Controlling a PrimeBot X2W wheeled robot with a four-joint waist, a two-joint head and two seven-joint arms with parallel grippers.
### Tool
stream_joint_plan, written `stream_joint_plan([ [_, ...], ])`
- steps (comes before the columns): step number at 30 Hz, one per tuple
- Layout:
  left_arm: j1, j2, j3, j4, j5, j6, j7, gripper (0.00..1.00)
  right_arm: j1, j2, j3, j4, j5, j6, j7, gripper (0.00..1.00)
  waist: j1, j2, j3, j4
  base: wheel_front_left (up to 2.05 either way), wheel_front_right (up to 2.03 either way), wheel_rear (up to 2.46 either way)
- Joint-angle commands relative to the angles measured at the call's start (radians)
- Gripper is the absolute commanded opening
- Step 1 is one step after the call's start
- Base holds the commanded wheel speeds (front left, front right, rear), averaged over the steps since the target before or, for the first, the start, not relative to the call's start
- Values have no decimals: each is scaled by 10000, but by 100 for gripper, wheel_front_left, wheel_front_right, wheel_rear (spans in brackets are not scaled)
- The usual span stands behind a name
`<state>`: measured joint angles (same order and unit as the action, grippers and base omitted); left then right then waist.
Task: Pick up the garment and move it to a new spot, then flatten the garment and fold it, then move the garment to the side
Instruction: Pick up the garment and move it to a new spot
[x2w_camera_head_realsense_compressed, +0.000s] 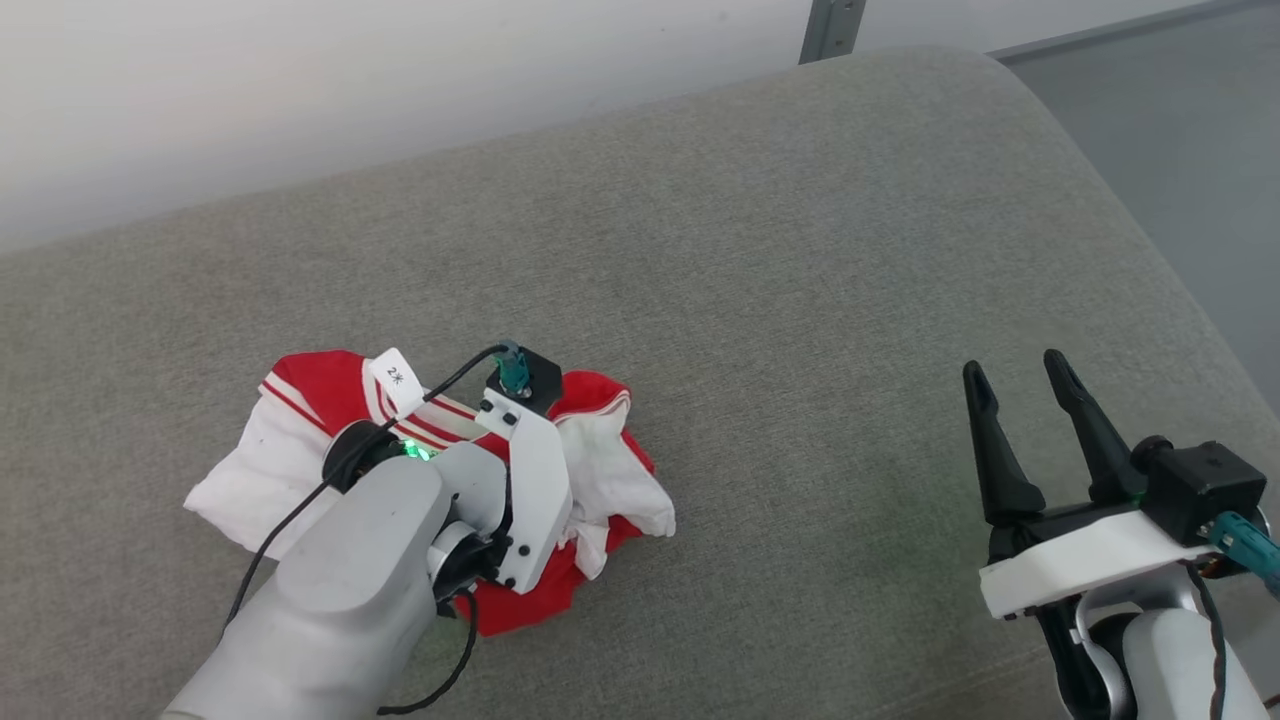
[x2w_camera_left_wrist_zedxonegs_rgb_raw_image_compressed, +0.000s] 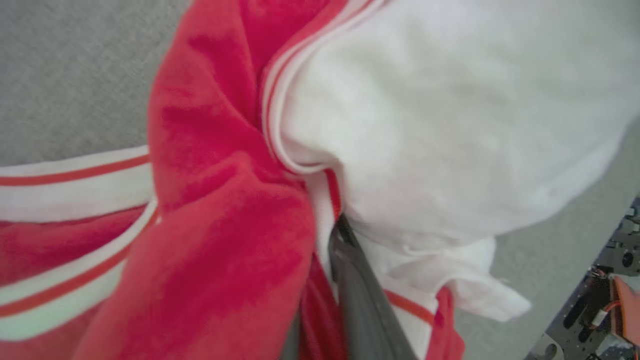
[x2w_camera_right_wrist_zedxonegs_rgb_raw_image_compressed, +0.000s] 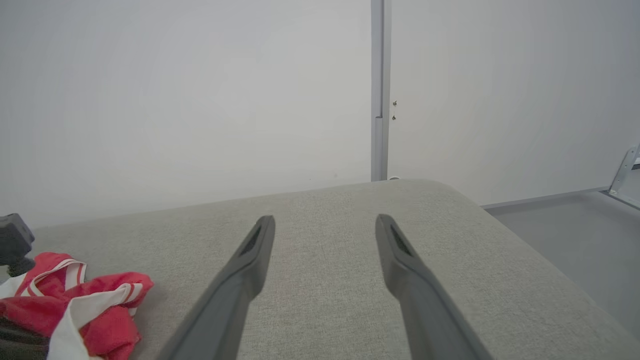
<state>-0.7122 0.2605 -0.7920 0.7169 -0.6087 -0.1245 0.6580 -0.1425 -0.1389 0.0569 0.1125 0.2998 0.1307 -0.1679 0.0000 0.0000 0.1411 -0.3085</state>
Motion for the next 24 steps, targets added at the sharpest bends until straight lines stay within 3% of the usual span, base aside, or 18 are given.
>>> stream_joint_plan([
  [1,43,-69,-61,217,-88,-37,-102,53,-108,-55,4,57,60,0,-81,100,0,0,-11,54,0,0,0],
  [2,-87,-120,-59,304,-168,-39,-218,100,-126,-83,14,92,77,0,-100,100,0,0,-30,105,0,0,0],
  [8,-484,67,-152,-44,-870,-49,-859,100,-61,-220,27,204,81,0,-113,100,0,0,-315,484,0,0,0],
  [15,-149,816,-75,-1318,-1446,-53,-2061,100,314,-453,-79,194,148,-1,-57,100,0,0,-931,1131,0,0,0],
  [19,240,1318,338,-2116,-1519,20,-3196,100,541,-553,-148,93,115,0,-14,100,0,0,-1258,1514,0,0,0],
  [24,1105,2031,1073,-3162,-1486,464,-4887,100,802,-638,-232,25,95,-1,-47,100,0,0,-1552,1917,0,0,0],
])
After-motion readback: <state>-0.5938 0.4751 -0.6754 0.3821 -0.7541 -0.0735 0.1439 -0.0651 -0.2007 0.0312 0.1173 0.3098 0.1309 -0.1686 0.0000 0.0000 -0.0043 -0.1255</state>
